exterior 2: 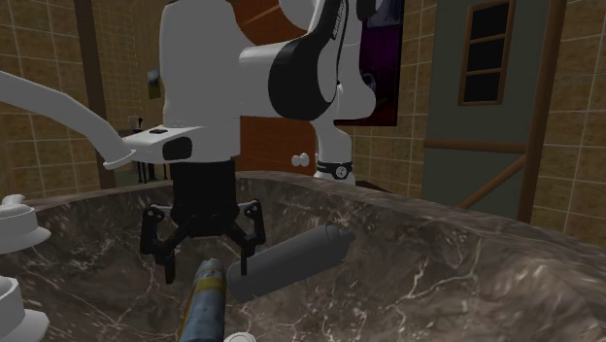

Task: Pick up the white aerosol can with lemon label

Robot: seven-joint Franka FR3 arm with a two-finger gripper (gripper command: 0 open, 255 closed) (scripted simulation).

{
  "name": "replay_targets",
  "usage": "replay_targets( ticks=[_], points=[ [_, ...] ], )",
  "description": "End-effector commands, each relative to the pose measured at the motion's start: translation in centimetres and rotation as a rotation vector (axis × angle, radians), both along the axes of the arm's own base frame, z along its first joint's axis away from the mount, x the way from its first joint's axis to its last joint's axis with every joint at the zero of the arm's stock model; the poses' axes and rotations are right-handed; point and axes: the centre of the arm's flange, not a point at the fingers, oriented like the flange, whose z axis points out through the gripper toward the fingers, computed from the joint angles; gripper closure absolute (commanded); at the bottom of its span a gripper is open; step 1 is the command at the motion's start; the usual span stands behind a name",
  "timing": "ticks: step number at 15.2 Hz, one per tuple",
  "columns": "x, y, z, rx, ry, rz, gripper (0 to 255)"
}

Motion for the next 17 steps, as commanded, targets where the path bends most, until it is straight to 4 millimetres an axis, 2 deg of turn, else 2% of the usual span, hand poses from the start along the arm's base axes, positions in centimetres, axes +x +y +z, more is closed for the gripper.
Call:
replay_targets(
  ticks=[1, 7, 9, 10, 11, 14, 17],
  points=[
    [0.1, -0.5, -1.1, -0.001, 0.000, 0.002, 0],
    [0.1, -0.5, -4.6, -0.001, 0.000, 0.002, 0],
    [0.1, -0.5, -4.6, -0.001, 0.000, 0.002, 0],
    [-0.2, 0.1, -5.4, -0.002, 0.000, 0.002, 255],
    [-1.5, 0.3, -5.1, -0.002, 0.001, 0.002, 255],
    [-1.1, 0.3, -5.9, -0.002, 0.001, 0.002, 255],
    [-0.9, 0.1, -5.6, -0.002, 0.000, 0.002, 255]
  ],
)
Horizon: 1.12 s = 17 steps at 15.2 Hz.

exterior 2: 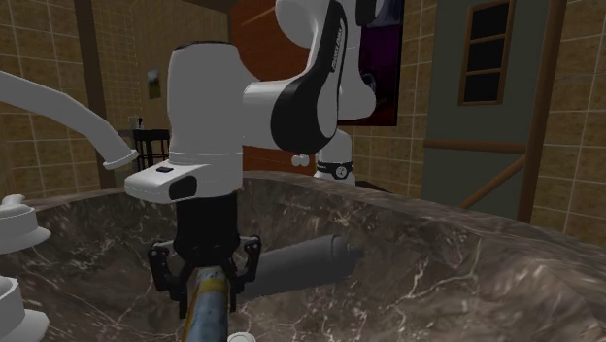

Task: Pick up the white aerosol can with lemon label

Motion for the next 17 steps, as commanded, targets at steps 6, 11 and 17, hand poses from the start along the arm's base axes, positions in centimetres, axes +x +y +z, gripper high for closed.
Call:
replay_targets(
  ticks=[6, 11, 17],
  points=[
    [0.4, -0.6, 1.8, 0.016, 0.027, -0.002, 255],
    [0.4, -0.6, 4.5, 0.016, 0.027, -0.002, 255],
    [0.4, -0.6, 7.6, 0.016, 0.027, -0.002, 255]
  ],
)
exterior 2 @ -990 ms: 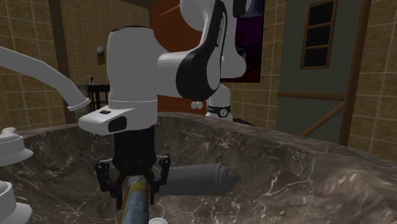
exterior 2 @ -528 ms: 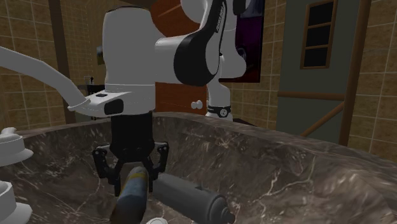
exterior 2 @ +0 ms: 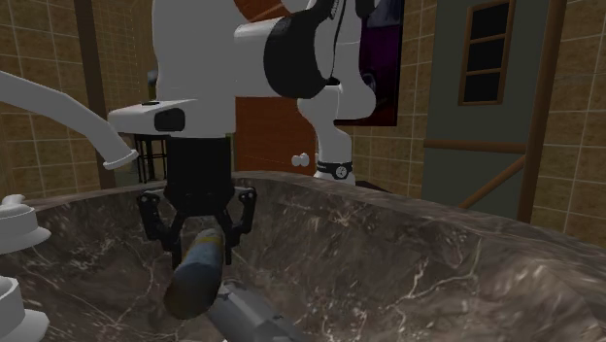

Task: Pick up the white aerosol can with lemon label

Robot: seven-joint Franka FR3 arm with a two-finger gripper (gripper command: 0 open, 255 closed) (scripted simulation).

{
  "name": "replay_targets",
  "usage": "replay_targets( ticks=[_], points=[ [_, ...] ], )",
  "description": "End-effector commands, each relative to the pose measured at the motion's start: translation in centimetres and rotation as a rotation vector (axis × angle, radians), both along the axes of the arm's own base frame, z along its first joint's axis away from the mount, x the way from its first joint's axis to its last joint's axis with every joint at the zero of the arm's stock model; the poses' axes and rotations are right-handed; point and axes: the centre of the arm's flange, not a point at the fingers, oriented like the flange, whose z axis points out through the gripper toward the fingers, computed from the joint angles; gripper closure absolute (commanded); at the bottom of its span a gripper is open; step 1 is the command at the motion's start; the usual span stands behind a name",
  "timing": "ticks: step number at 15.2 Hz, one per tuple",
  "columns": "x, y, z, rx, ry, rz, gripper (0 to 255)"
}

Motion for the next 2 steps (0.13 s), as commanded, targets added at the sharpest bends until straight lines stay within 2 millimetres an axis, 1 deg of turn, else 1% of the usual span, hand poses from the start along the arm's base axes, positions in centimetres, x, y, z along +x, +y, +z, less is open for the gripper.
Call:
replay_targets(
  ticks=[1, 2],
  points=[
    [0.03, -0.04, 0.56, -0.001, -0.001, 0.000, 255],
    [0.04, -0.04, 0.56, -0.001, -0.001, 0.000, 255]
  ],
)
